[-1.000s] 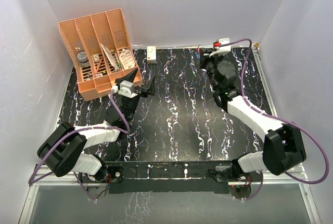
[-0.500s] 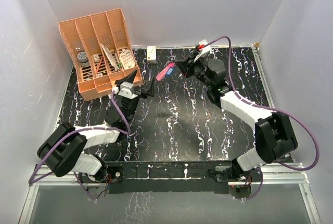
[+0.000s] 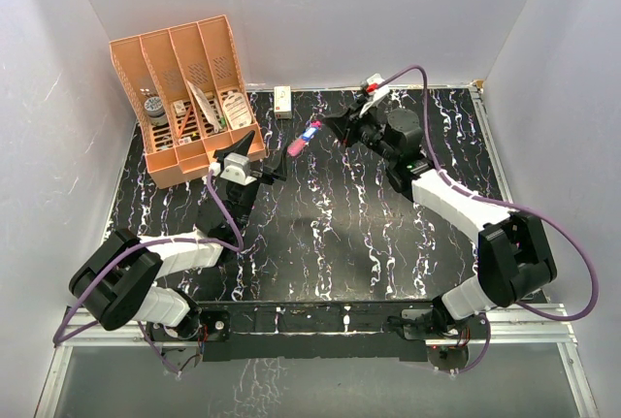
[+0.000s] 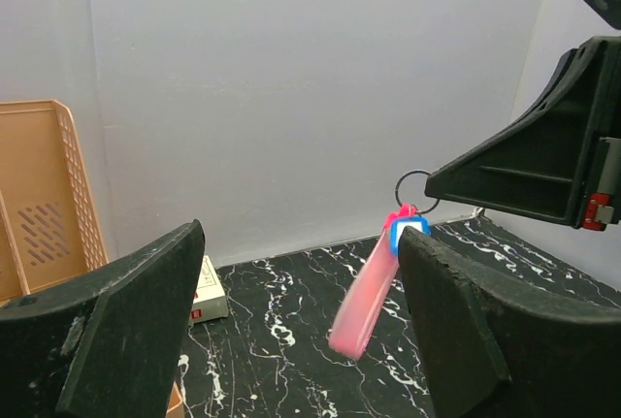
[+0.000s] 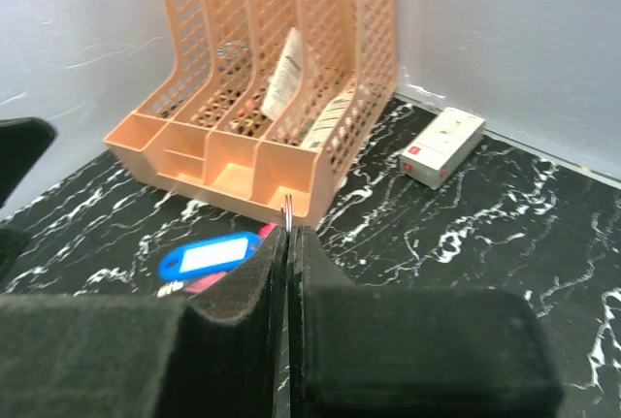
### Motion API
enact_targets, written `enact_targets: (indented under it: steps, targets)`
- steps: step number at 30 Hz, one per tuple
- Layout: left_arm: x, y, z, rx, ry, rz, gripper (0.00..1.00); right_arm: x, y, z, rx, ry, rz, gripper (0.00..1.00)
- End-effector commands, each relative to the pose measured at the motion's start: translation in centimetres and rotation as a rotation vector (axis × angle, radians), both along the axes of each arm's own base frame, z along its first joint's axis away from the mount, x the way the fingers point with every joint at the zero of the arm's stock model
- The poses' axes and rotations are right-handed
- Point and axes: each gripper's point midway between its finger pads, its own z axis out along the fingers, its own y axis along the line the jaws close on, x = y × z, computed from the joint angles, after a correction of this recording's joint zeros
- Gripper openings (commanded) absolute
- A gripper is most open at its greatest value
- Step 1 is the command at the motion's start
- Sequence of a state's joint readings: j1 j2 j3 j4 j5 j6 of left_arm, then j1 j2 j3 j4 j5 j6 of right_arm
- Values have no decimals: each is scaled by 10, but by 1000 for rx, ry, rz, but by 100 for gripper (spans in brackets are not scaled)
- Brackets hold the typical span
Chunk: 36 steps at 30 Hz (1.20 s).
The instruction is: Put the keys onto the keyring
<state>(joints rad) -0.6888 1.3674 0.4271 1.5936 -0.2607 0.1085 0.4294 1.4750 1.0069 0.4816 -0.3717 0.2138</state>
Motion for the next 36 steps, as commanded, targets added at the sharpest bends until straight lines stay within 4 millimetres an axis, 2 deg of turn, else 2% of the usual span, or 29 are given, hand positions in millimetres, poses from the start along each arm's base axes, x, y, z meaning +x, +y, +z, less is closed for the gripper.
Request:
enact_targets:
  steps: [1,3,10,26,28,31,34,36]
  targets:
    - [-4,9,18,-37,-53,18,79,26,-40,20,29,-39,-275,0]
    - [-5,9,19,-36,-53,19,79,29,-54,21,12,-63,-336,0]
    - [-3,9,17,-36,-53,21,79,19,-44,25,25,-73,-266,0]
    - [-5,11,19,-40,-58,23,79,19,-44,19,12,-56,-264,0]
    - [-5,11,19,-40,-59,25,79,18,-37,13,7,-32,-228,0]
    - [-6,14,21,-40,-58,32,79,11,-15,1,6,32,-98,0]
    - [-7,17,24,-44,-63,42,79,-7,14,-8,54,113,101,0]
    - [-9,20,26,-44,-65,52,80,-16,25,-12,103,163,192,0]
